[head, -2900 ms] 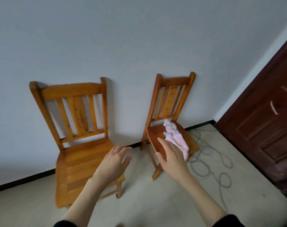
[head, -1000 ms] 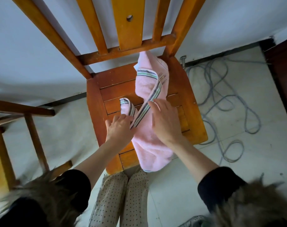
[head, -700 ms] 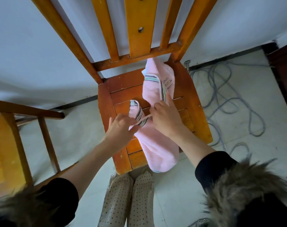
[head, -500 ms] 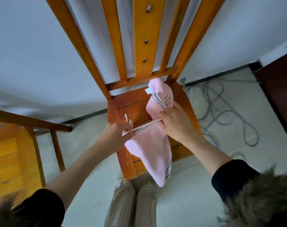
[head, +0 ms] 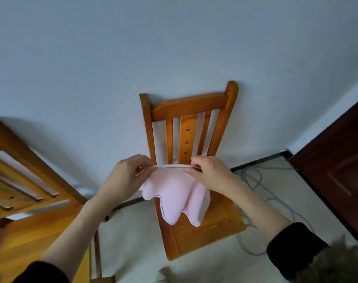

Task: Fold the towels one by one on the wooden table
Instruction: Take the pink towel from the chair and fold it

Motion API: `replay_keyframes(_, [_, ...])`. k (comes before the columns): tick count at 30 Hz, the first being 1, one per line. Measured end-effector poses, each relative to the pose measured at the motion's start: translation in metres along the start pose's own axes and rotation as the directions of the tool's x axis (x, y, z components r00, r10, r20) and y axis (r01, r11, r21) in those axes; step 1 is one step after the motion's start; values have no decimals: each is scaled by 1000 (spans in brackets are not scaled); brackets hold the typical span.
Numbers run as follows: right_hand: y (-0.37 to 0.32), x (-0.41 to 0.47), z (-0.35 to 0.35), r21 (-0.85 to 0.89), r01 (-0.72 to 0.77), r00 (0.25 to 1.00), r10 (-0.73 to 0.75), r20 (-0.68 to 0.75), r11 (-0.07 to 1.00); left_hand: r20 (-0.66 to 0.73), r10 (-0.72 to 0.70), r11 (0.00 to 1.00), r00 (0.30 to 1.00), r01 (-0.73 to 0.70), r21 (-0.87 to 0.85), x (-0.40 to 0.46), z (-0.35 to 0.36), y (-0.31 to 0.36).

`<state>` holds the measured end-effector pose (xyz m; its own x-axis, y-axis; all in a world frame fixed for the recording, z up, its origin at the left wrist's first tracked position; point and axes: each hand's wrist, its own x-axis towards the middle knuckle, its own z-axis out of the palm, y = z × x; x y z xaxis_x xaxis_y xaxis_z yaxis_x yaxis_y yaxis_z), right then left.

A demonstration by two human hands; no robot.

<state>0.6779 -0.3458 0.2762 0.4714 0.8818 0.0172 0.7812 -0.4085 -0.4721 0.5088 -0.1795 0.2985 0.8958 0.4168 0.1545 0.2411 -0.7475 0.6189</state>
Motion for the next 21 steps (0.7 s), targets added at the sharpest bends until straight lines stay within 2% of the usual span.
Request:
replay_keyframes(4, [-58, -23, -39, 37, 64, 996, -61, -70, 997, -180, 32, 998, 983, -22, 54, -41, -67, 44])
replay_keyframes(10, [-137, -66, -65, 294, 168, 984, -141, -110, 941, -427, 64, 986, 902, 10, 168, -133, -153, 91])
replay_keyframes(14, [-196, -89, -55, 382, 205, 975, -222, 0, 901, -567, -8, 963, 824, 159, 216, -208, -200, 100])
replay_keyframes(17, [-238, -105, -30, 418, 179, 962, -248, 116, 891, -657, -127, 939, 743, 303, 161, -270, -227, 97])
replay_keyframes(21, [-302, -117, -1, 409, 232, 942, -308, 130, 883, -711, -257, 886, 654, 453, 97, -359, -262, 84])
